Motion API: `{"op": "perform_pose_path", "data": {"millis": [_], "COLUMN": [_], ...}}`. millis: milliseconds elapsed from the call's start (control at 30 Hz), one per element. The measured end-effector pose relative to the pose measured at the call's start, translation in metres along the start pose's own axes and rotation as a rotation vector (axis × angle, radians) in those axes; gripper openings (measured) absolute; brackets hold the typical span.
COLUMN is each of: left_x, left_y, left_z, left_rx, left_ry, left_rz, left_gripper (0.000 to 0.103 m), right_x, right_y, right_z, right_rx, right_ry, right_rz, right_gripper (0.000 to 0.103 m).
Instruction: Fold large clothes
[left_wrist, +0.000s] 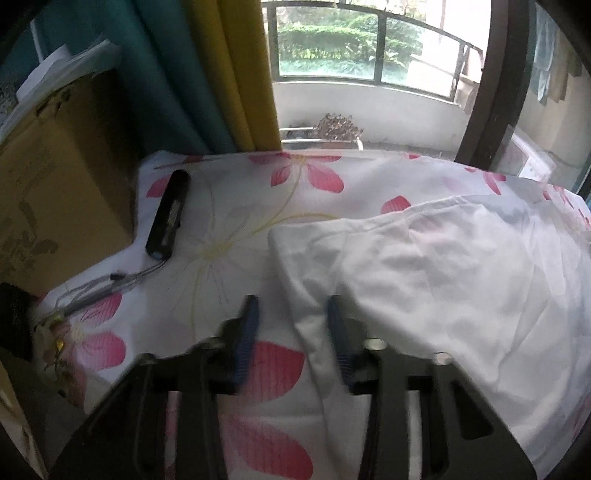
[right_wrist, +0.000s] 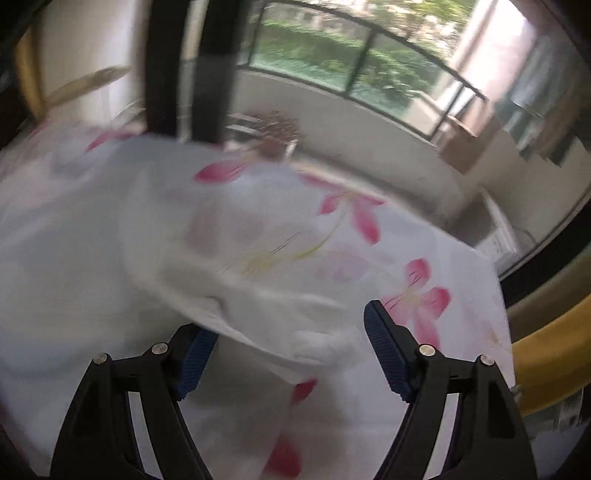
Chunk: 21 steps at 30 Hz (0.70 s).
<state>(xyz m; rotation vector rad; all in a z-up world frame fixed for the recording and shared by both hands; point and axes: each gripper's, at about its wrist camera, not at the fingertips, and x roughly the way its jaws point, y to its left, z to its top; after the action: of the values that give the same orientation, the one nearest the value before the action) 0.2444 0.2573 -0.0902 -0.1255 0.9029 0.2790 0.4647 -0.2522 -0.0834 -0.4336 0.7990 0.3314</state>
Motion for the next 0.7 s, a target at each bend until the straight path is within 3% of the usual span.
{"op": "perform_pose_path", "data": {"millis": [33, 267, 433, 467, 500, 567, 700], "left_x": [0.002, 0.003, -0.004, -0.008, -0.015, -0.027, -0.047], "left_y": [0.000, 0.012, 0.015, 0.015, 0.015, 0.016, 0.015], "left_z": [0.001, 0.005, 0.001, 0.000, -0.003, -0.009, -0.026], "left_rx": [-0.001, -0.083, -0.119, -0.123, -0.132, -0.167, -0.214], "left_ry": [-0.004, -0.046, 0.003, 0.001, -0.006, -0.020, -0.023], "left_rz": [-0.003, 0.085, 0.067, 0.066, 0.063, 0.037, -0.030], "left_gripper": [0.002, 0.002, 0.004, 0.010, 0.024, 0.041, 0.042], "right_x": [0.004, 0.012, 0.004, 0.001, -0.002, -0.009, -0.031], "right_y": [-0.008, -0.053, -0.055, -0.054, -0.051, -0.043, -0.026], "right_z": [0.006, 0.026, 0.011, 0.007, 0.001, -0.012, -0.047], "right_rx": [0.035, 0.219, 0.245, 0.252, 0.258, 0.266, 0.297], "right_ry": [-0.006, -0.053, -0.023, -0.019, -0.015, -0.002, 0.011], "right_rz": [-0.022, -0.102, -0.068, -0.046, -0.028, 0.000, 0.063], "right_gripper": [0.078, 0.078, 0.079, 0.079, 0.079, 0.079, 0.079]}}
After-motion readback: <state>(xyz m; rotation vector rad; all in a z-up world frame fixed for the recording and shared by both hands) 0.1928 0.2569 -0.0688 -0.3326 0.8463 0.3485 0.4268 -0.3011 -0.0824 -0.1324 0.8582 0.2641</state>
